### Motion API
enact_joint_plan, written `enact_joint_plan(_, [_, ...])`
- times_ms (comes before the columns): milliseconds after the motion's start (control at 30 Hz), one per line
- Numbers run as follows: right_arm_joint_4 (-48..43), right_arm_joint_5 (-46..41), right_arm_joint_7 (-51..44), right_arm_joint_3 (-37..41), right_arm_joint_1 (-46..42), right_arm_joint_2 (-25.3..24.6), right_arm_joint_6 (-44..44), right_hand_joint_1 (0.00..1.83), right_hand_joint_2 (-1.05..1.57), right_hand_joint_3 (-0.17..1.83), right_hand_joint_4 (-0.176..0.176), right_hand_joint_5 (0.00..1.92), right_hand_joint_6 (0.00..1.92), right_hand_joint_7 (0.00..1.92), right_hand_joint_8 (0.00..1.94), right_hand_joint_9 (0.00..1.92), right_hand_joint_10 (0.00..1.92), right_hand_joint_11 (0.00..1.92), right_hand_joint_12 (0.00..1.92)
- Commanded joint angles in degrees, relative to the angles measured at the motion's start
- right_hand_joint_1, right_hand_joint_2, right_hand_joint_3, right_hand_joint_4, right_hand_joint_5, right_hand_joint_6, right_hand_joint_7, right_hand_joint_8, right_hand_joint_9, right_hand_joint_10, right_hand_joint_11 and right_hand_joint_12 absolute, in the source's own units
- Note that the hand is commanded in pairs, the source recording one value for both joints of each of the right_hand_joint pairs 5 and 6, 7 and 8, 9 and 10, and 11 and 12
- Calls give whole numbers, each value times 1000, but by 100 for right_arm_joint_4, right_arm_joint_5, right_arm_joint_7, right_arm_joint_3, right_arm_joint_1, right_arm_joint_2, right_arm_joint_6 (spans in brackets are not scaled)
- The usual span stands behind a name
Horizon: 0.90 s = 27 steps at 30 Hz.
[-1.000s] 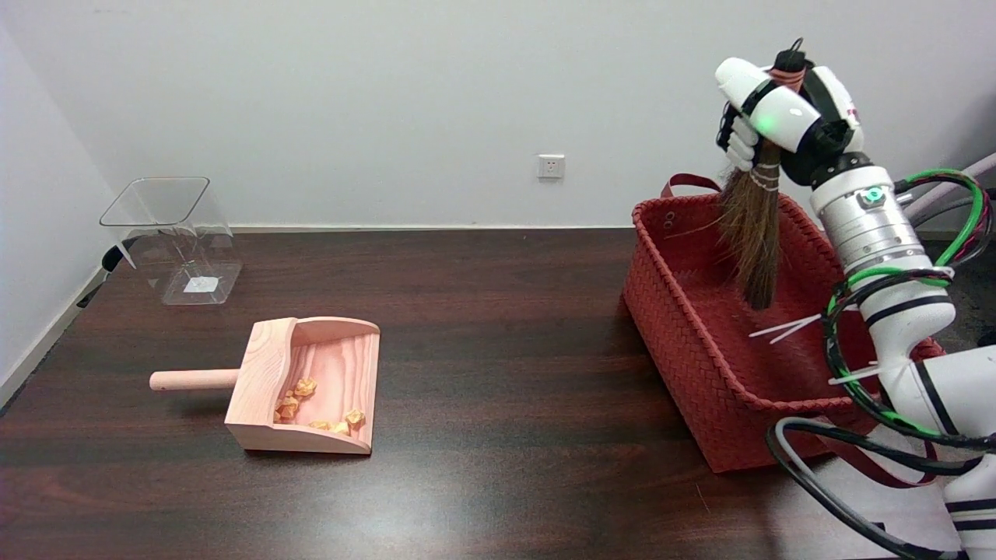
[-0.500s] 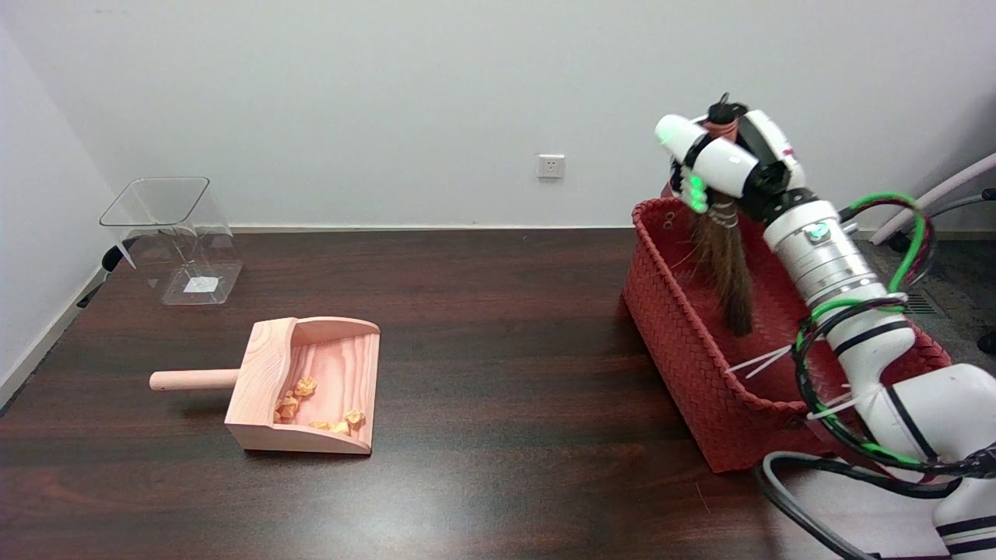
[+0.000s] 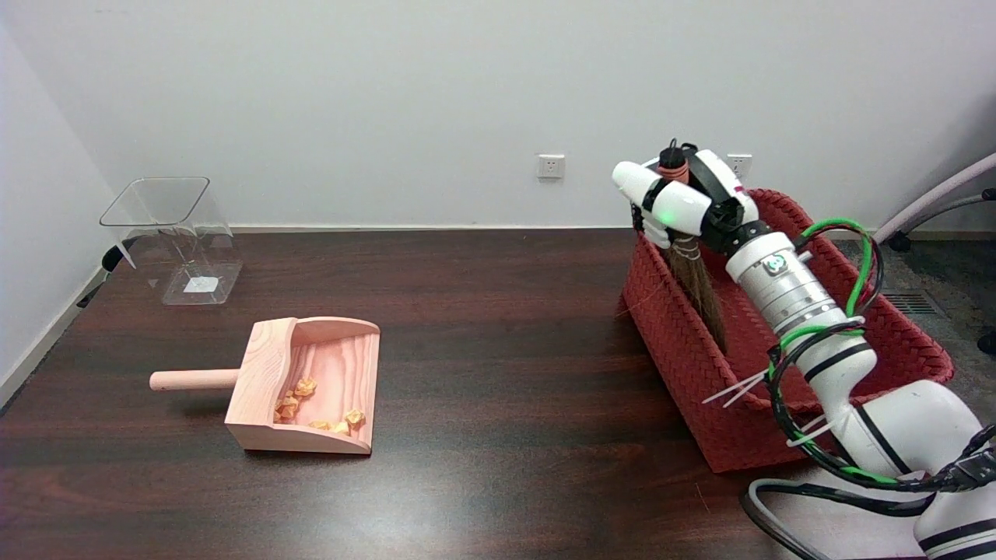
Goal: Place the broom into the brown storage basket.
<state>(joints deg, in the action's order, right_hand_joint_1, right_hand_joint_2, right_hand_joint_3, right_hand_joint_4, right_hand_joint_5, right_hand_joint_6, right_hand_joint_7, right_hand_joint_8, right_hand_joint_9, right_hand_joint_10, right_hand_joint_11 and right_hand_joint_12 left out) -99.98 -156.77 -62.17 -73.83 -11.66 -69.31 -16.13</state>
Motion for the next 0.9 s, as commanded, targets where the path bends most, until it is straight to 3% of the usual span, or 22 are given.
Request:
enact_joint_plan(33, [304,-74,-788,17,-48,-208,-604,885,1571,436,0,1920,1920,1920,1920,1920,1920,1920,1920])
enact_joint_plan(200, [309,-74,-1185,90,-105,-287,-682,839,1571,448,0,1920,1920,1920,1920,1920,1920,1920,1920])
enact_joint_plan(267, [262,-74,-1400,113,-138,-310,-666,764,1571,259,0,1900,1900,1920,1920,1900,1900,1900,1900])
enact_joint_plan(367, [247,-74,-1452,144,-162,-326,-676,731,1458,150,0,1402,1402,1916,1916,1402,1402,1402,1402])
enact_joint_plan(433, [354,11,-1393,183,-155,-314,-665,758,1406,123,0,1256,1256,1773,1773,1256,1256,1256,1256])
enact_joint_plan(500, [247,-74,-1452,145,-177,-334,-684,790,1341,55,0,964,964,1493,1493,964,964,964,964])
enact_joint_plan(633, [247,-74,-1452,152,-177,-334,-683,766,1300,-157,0,727,727,1059,1059,727,727,727,727])
enact_joint_plan(900, [239,-74,-1428,152,-192,-334,-651,766,1241,-175,0,543,543,869,869,543,543,543,543])
